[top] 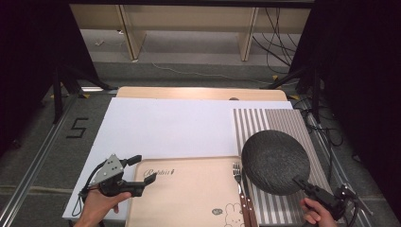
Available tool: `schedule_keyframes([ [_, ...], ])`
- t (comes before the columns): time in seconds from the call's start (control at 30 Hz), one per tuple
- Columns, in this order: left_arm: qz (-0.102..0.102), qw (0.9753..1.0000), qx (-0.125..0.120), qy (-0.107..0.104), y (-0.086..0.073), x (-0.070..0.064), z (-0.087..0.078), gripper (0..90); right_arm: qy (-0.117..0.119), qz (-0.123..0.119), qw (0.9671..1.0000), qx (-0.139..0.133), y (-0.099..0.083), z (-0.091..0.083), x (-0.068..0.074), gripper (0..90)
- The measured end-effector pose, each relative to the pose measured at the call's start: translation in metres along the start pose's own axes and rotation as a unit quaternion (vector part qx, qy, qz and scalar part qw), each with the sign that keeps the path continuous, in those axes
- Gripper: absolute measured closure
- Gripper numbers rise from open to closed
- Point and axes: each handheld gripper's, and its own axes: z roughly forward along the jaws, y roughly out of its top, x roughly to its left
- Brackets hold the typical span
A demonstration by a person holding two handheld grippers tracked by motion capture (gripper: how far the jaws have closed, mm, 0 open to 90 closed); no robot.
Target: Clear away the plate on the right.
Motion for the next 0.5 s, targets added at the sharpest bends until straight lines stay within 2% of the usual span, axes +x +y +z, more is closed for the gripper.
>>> schedule_keyframes([
  [0.1, -0.002, 1.0, -0.001, 0.003, 0.0, 0.0, 0.0, 16.9, 0.006, -0.002, 0.9999, 0.015, -0.006, 0.006, 0.004, 86.7],
  [0.17, -0.003, 1.0, -0.003, 0.003, 0.0, 0.0, -0.001, 16.9, 0.014, 0.008, 0.9995, 0.026, -0.011, 0.01, 0.008, 86.7],
  [0.2, -0.002, 1.0, -0.003, 0.002, 0.0, 0.0, -0.001, 16.9, 0.012, -0.002, 0.9993, 0.034, -0.014, 0.013, 0.009, 86.7],
  [0.23, -0.002, 1.0, -0.004, 0.002, 0.0, 0.0, -0.001, 16.9, 0.018, 0.008, 0.9992, 0.034, -0.016, 0.015, 0.011, 86.7],
  [0.27, -0.003, 1.0, -0.004, 0.003, 0.0, 0.0, -0.001, 16.9, 0.016, -0.006, 0.9991, 0.039, -0.018, 0.018, 0.011, 86.7],
  [0.37, -0.004, 1.0, -0.008, 0.001, 0.0, 0.0, -0.001, 16.9, 0.017, -0.008, 0.9979, 0.062, -0.026, 0.025, 0.016, 86.7],
  [0.4, -0.004, 1.0, -0.007, 0.001, 0.0, 0.0, -0.001, 16.9, 0.019, -0.015, 0.9975, 0.067, -0.028, 0.028, 0.016, 86.7],
  [0.5, -0.002, 1.0, -0.005, 0.003, 0.001, 0.0, -0.001, 16.9, 0.023, -0.016, 0.9964, 0.08, -0.035, 0.034, 0.019, 86.7],
])
